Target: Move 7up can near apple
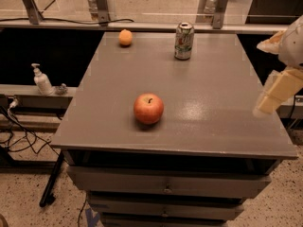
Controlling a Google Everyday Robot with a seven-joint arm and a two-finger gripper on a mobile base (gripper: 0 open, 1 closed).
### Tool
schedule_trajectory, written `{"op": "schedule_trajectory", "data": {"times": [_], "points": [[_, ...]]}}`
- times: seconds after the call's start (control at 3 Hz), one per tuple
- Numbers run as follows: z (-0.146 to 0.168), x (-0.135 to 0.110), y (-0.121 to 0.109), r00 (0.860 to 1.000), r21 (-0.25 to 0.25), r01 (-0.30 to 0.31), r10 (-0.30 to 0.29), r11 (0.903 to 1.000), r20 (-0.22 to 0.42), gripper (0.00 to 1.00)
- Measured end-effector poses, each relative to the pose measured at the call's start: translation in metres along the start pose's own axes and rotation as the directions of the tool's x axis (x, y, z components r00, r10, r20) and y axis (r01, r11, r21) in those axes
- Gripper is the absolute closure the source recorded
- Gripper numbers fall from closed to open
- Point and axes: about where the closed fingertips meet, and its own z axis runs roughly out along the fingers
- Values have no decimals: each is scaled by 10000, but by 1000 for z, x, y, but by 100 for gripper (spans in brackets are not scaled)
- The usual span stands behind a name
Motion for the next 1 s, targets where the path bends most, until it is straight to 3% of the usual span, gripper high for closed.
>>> {"op": "schedule_trajectory", "data": {"times": [0.33,0.67,1.0], "points": [[26,2,-41,9934,744,-74,-12,9972,1144,0],[50,0,-79,9755,1127,-548,291,9921,2182,0],[76,-11,-109,9474,1149,-1187,778,9863,3104,0]]}}
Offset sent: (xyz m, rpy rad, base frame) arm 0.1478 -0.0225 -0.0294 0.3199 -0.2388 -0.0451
